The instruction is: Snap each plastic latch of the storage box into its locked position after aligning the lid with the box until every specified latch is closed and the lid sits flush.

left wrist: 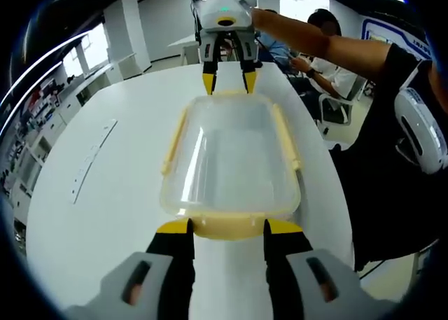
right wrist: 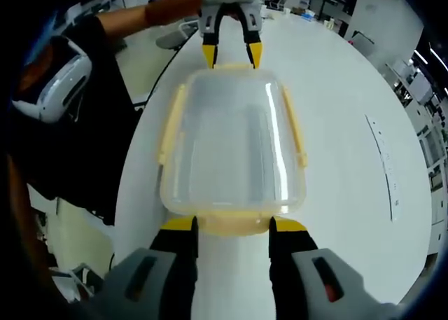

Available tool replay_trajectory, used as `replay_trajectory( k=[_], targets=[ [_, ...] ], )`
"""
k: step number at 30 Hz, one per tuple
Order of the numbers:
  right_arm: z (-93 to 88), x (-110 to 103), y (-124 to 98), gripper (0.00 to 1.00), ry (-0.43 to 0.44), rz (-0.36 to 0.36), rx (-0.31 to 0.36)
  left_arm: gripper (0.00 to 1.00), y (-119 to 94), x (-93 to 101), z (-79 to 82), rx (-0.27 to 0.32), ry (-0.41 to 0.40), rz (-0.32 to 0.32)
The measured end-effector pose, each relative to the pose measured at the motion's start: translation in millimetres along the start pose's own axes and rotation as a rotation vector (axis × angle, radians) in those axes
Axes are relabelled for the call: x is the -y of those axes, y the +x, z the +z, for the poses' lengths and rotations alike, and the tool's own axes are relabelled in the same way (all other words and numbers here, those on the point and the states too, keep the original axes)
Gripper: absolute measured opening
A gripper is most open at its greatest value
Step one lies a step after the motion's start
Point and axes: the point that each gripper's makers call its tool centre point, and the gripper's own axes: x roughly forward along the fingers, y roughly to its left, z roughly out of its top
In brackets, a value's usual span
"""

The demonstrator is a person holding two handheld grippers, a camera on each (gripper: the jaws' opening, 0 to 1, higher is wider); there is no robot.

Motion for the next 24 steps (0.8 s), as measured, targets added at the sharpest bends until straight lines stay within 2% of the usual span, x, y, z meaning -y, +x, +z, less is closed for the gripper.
replay_trajectory(
  k=[13,24],
  targets=[
    [-1.7,-1.3,3.2,0.36,-0.004,-0.009,0.001,0.35,2.6,2.5,-2.8,0.001,-0.008,-0.008],
    [-1.8,-3.4,7.0,0.36,-0.008,-0.005,0.002,0.35,4.7,3.7,-5.0,-0.003,-0.034,-0.043]
  ],
)
